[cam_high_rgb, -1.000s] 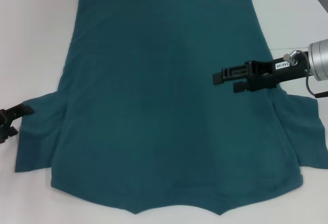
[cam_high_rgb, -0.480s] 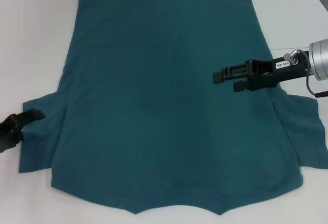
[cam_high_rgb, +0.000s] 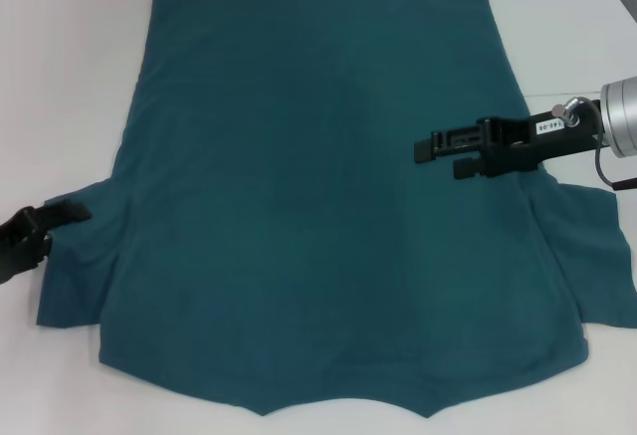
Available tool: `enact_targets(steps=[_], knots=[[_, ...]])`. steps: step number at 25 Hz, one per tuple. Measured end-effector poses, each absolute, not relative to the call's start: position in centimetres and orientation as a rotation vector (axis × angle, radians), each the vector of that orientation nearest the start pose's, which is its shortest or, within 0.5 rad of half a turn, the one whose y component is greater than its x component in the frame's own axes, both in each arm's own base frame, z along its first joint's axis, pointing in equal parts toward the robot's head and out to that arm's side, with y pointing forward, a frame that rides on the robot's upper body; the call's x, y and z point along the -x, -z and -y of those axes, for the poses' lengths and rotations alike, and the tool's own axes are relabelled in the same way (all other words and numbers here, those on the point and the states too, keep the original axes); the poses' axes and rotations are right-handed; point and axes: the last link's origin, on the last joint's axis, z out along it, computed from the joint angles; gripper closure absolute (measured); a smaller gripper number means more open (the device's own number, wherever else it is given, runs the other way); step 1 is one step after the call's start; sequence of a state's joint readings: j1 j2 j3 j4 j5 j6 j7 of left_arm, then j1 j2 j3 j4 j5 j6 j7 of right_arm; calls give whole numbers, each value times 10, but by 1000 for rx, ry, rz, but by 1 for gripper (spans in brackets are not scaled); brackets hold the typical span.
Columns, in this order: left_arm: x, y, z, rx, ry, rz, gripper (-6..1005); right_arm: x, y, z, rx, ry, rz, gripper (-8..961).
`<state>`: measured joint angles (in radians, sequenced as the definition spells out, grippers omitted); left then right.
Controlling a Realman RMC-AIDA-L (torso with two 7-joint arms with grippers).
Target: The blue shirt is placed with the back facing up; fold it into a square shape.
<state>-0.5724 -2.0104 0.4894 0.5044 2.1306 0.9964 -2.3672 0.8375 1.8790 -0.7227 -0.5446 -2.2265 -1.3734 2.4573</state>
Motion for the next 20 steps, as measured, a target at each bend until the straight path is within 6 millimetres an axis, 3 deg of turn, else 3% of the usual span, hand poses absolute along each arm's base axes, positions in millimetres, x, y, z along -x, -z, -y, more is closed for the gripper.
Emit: enact_targets(steps=[4, 20], knots=[[351, -36, -380, 1613, 675, 1877, 233, -227, -52, -427, 2304, -435, -1712, 18], [349, -34, -386, 1697, 531, 1789, 923, -227, -55, -428, 2302, -435, -1702, 18]])
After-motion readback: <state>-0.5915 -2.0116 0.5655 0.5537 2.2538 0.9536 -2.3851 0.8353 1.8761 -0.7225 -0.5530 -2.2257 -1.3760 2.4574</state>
